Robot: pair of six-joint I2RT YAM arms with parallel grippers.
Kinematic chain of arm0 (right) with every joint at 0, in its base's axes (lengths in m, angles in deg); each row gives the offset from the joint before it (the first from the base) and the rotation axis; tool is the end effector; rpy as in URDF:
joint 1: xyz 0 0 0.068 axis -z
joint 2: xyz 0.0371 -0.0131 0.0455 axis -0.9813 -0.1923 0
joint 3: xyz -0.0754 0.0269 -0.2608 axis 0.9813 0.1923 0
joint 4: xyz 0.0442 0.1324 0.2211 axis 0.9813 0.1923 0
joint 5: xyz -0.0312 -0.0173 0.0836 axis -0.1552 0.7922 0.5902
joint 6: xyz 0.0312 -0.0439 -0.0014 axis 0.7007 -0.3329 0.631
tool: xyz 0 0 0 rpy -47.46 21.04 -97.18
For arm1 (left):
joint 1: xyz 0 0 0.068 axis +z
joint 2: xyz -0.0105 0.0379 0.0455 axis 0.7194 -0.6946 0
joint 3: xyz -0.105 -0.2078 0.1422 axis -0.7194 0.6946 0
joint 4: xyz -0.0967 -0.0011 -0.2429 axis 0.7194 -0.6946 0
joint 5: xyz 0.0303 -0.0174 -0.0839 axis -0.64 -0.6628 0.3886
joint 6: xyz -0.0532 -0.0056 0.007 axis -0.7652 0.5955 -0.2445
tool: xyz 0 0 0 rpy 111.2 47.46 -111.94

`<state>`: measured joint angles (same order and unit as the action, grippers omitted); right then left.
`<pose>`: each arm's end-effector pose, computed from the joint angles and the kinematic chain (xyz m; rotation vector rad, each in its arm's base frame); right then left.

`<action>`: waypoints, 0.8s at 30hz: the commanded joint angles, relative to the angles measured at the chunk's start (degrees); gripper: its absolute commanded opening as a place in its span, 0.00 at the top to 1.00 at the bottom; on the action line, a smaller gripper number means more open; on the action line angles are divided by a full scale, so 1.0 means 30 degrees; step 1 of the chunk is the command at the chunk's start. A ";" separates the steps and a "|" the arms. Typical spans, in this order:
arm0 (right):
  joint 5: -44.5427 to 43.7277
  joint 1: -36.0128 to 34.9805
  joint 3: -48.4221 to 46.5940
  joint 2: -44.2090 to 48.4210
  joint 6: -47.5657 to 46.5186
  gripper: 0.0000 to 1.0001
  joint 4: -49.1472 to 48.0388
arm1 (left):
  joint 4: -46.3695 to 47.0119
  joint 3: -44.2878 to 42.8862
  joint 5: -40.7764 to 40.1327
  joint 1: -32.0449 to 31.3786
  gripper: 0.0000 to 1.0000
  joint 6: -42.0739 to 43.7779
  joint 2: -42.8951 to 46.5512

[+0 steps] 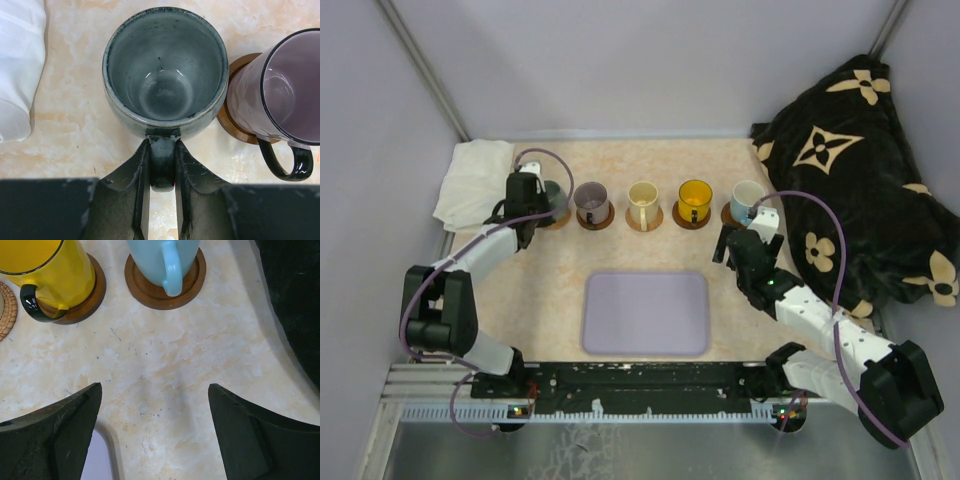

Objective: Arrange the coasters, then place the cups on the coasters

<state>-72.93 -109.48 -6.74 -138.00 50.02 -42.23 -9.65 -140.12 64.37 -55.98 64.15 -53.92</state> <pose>0.1881 0.0877 0.2206 0.2820 2.0477 -0.0323 0.3258 -0.0509 0.2285 -0.0793 2.1916 0.0116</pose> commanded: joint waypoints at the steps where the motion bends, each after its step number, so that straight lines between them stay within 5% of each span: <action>1: -0.0145 0.0085 -0.0580 -0.0045 -0.0123 0.12 -0.0684 | 0.2931 -0.0179 -0.0580 0.0014 1.00 0.0062 0.0202; 24: -0.0152 0.0092 -0.0620 -0.0121 -0.0183 0.12 -0.0590 | 0.4505 0.1458 -0.1033 -0.0008 1.00 -0.0259 0.0466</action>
<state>-72.93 -109.48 -6.74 -138.57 50.00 -42.21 -5.26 -135.69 62.54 -55.98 63.91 -54.01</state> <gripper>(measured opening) 0.878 0.268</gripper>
